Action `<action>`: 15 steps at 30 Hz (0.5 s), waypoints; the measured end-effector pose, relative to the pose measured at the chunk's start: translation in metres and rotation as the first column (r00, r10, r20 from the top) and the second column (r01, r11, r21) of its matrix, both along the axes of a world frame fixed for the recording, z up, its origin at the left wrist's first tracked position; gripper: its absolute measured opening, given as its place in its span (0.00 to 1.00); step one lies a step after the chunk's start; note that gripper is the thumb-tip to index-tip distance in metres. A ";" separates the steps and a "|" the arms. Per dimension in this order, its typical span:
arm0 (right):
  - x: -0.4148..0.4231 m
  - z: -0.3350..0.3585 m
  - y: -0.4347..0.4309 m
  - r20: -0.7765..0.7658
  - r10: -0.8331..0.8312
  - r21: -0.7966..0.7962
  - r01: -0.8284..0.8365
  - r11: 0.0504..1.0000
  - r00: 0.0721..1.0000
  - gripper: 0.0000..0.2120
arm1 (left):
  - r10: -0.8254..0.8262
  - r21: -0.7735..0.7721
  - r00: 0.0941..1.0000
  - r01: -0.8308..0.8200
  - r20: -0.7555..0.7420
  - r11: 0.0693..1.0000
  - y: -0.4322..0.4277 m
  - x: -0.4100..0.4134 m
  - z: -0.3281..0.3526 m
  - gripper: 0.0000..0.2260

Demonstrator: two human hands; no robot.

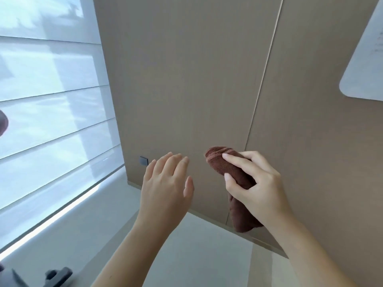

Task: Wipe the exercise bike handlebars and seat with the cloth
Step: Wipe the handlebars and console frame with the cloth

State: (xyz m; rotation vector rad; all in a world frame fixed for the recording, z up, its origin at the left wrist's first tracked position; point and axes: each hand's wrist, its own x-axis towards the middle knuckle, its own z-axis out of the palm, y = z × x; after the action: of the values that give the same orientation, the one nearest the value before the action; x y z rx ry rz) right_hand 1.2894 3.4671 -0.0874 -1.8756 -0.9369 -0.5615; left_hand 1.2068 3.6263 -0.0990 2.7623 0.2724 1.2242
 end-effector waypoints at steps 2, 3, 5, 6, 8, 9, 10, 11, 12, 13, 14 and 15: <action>0.014 -0.001 0.031 -0.012 0.076 -0.001 -0.076 0.997 0.997 0.16 | 0.053 -0.001 0.998 -0.053 -0.015 0.999 0.024 0.004 -0.002 0.16; 0.021 -0.002 0.047 -0.013 0.111 -0.004 -0.111 0.994 0.994 0.16 | 0.086 0.004 0.996 -0.086 -0.018 0.996 0.036 0.005 -0.002 0.16; 0.034 -0.004 0.079 -0.018 0.181 -0.004 -0.181 0.983 0.983 0.16 | 0.166 0.010 0.986 -0.165 -0.026 0.986 0.060 0.008 -0.004 0.16; 0.041 -0.006 0.095 -0.027 0.221 -0.004 -0.221 0.975 0.975 0.16 | 0.207 0.006 0.978 -0.206 -0.031 0.978 0.072 0.009 -0.004 0.16; 0.053 -0.008 0.125 -0.051 0.299 -0.003 -0.299 0.954 0.953 0.16 | 0.282 0.002 0.959 -0.282 -0.037 0.959 0.094 0.012 -0.006 0.15; 0.059 -0.010 0.140 -0.065 0.337 -0.001 -0.338 0.941 0.939 0.16 | 0.317 0.006 0.947 -0.317 -0.043 0.948 0.104 0.013 -0.006 0.15; 0.066 -0.011 0.155 -0.077 0.375 0.002 -0.376 0.927 0.924 0.16 | 0.351 0.015 0.935 -0.351 -0.051 0.936 0.114 0.015 -0.007 0.15; 0.073 -0.013 0.171 -0.085 0.412 0.008 -0.413 0.911 0.907 0.16 | 0.383 0.027 0.922 -0.382 -0.056 0.924 0.125 0.018 -0.007 0.15; 0.081 -0.014 0.186 -0.089 0.447 0.015 -0.448 0.894 0.890 0.16 | 0.414 0.039 0.909 -0.412 -0.055 0.910 0.136 0.022 -0.008 0.14; 0.089 -0.014 0.202 -0.092 0.481 0.023 -0.481 0.876 0.872 0.16 | 0.446 0.049 0.894 -0.443 -0.050 0.895 0.146 0.025 -0.008 0.14; 0.097 -0.014 0.217 -0.092 0.515 0.030 -0.514 0.857 0.852 0.16 | 0.481 0.055 0.875 -0.479 -0.046 0.876 0.156 0.029 -0.007 0.14; 0.104 -0.012 0.233 -0.088 0.549 0.037 -0.548 0.836 0.831 0.16 | 0.519 0.055 0.854 -0.517 -0.042 0.854 0.166 0.032 -0.006 0.14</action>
State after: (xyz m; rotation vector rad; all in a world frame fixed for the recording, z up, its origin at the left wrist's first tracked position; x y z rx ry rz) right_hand 1.3934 3.6997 -0.0998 -1.5017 -1.3366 -0.1209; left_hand 1.2392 3.7922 -0.1046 2.8555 1.0714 1.2532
